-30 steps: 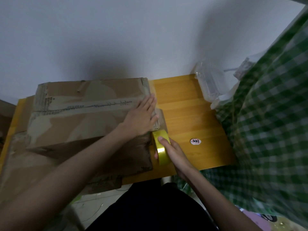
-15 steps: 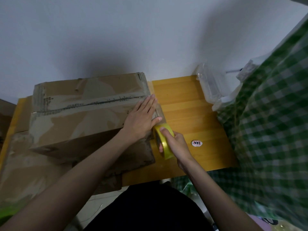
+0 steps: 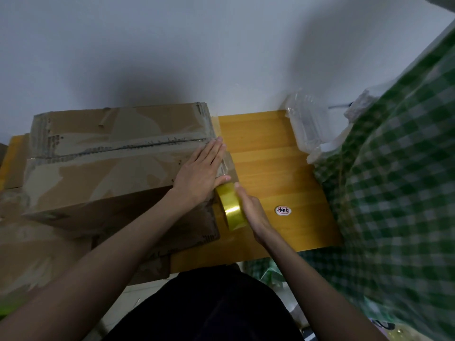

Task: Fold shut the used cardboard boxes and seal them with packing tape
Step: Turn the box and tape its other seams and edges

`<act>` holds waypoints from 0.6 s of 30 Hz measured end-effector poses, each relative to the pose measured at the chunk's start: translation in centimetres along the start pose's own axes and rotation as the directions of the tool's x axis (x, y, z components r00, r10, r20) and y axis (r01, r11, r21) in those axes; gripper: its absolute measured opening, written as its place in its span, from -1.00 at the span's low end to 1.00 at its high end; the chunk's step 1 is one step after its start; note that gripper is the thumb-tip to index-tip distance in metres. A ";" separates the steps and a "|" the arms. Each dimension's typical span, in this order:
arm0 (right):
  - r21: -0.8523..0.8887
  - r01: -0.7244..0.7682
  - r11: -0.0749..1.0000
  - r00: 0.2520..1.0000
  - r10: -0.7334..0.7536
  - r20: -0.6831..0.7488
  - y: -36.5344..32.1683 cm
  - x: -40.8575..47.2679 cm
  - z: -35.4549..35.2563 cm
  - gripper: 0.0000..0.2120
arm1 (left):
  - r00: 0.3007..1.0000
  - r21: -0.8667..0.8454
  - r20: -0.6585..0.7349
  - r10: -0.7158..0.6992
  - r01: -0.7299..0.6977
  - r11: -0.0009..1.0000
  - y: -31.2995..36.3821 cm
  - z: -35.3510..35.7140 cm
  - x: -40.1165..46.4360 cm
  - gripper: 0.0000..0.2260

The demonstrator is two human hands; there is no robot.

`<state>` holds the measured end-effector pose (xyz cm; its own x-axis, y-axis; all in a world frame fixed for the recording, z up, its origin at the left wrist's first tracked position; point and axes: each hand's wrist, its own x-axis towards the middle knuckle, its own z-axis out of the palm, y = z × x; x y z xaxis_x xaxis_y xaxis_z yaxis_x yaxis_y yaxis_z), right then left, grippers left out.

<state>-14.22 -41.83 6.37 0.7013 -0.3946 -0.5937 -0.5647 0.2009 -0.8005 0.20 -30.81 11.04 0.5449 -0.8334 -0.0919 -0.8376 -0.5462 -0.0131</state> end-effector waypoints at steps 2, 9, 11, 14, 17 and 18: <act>-0.024 0.045 0.999 0.981 -0.048 -0.190 1.1 1.5 -1.6 -0.41 | 1.000 -0.022 -0.002 0.004 -0.004 1.000 0.0 0.0 0.0 -0.24; -0.682 -0.268 0.680 0.919 -0.032 -0.393 7.9 8.2 -10.3 -0.73 | 0.998 -0.091 -0.047 0.037 -0.042 0.995 -0.4 0.3 -0.3 -0.24; -0.742 -0.320 0.589 0.918 -0.002 -0.398 9.5 8.3 -11.1 -0.71 | 0.997 -0.116 -0.062 0.052 -0.059 0.991 -0.5 0.2 -0.4 -0.28; -0.783 -0.313 0.537 0.932 0.015 -0.362 11.0 8.4 -11.4 -0.69 | 0.993 -0.175 -0.093 0.076 -0.092 0.980 -0.5 0.0 -0.8 -0.37; -0.805 -0.282 0.522 0.937 -0.029 -0.347 11.7 8.1 -10.7 -0.80 | 0.985 -0.276 -0.151 0.084 -0.123 0.953 -0.3 -0.3 -1.2 -0.49; -0.818 -0.268 0.509 0.942 -0.040 -0.333 12.0 7.9 -10.4 -0.80 | 0.981 -0.307 -0.176 0.080 -0.131 0.942 -0.2 -0.4 -1.3 -0.53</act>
<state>-19.93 -51.85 -7.09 0.5382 -0.6782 -0.5004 -0.8311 -0.5259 -0.1811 -0.29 -29.67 11.55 0.4749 -0.8760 0.0838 -0.8490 -0.4310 0.3057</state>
